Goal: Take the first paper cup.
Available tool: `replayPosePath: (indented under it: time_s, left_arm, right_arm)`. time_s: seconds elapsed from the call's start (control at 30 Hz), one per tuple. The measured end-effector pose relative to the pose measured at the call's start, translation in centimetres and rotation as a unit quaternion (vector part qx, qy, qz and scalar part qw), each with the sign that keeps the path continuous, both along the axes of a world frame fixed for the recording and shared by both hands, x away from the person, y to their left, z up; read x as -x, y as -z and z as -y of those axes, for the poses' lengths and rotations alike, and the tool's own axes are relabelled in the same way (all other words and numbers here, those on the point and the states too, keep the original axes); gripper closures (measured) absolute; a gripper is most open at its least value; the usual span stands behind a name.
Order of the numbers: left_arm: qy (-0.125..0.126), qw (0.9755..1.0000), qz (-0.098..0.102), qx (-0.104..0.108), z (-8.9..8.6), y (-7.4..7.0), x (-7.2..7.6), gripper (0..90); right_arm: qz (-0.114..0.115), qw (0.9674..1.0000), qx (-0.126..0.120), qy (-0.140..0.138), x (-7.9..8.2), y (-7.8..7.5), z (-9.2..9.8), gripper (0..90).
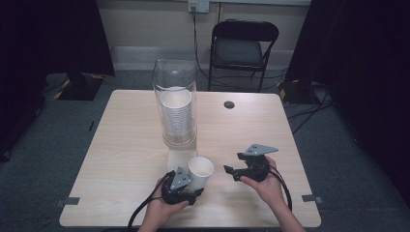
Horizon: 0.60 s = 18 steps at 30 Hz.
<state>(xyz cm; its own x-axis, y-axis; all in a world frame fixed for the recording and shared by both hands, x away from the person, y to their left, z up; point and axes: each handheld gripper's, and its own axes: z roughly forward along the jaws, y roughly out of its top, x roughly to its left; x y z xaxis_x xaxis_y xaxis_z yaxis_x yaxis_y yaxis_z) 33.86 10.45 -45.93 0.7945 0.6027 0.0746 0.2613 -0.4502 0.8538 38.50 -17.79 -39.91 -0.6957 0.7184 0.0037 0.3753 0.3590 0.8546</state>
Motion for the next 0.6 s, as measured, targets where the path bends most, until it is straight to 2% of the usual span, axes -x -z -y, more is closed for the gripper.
replayPosePath:
  time_s: [0.1,0.2,0.33,0.4,0.5,0.53,0.57,0.6]
  left_arm:
    - [-0.001,1.0000,-0.001,0.001,0.1,0.0,-0.1,36.0]
    - [0.002,1.0000,0.003,-0.008,0.2,0.0,-0.3,36.0]
    - [0.003,0.9997,0.007,-0.021,0.7,0.1,-0.2,36.0]
    - [0.008,0.9994,0.008,-0.031,0.9,0.0,-0.2,36.0]
    - [0.012,0.9993,0.008,-0.035,1.4,0.0,0.0,36.0]
    - [0.012,0.9996,0.007,-0.026,1.5,0.1,0.0,36.0]
    - [0.013,0.9994,0.007,-0.030,1.6,0.0,0.0,36.0]
    - [0.015,0.9996,0.008,-0.023,1.7,0.0,0.0,36.0]
  right_arm:
    - [0.004,0.9998,-0.022,-0.003,-0.1,-1.0,0.1,25.5]
    - [0.013,0.9991,-0.038,-0.012,0.0,-1.7,-0.2,27.6]
    - [0.013,0.9989,-0.029,-0.034,0.1,-2.2,-1.3,30.0]
    - [0.013,0.9985,-0.035,-0.041,0.2,-2.4,-1.8,30.3]
    - [0.006,0.9975,-0.047,-0.052,0.2,-2.7,-2.3,32.4]
    - [0.003,0.9973,-0.048,-0.056,0.2,-2.7,-2.4,34.2]
    - [0.001,0.9970,-0.048,-0.062,0.2,-2.7,-2.7,35.6]
    - [-0.001,0.9966,-0.048,-0.066,0.2,-2.6,-2.9,36.6]
